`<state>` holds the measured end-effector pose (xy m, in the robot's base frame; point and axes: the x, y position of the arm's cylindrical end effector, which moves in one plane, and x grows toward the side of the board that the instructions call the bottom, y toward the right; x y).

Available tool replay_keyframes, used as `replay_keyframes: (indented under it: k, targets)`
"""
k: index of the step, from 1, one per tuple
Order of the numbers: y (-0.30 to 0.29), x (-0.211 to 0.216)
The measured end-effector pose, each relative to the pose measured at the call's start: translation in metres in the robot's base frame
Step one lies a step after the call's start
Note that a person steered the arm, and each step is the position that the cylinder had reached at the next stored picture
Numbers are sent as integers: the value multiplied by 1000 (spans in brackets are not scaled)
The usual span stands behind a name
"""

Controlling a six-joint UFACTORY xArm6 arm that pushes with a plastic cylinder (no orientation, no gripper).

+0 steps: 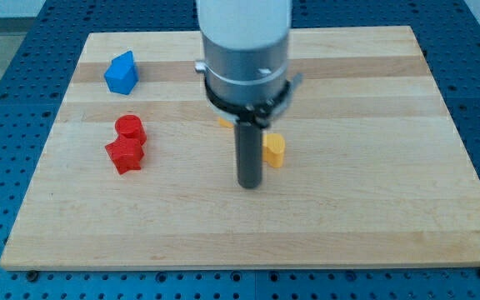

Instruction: Move the yellow heart diagonally to the yellow hexagon

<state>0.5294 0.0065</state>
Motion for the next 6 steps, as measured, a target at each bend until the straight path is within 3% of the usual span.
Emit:
replay_keyframes:
  k: [1, 2, 4, 6]
  targets:
    - [55, 26]
    - [86, 14]
    - [28, -32]
    - [12, -60]
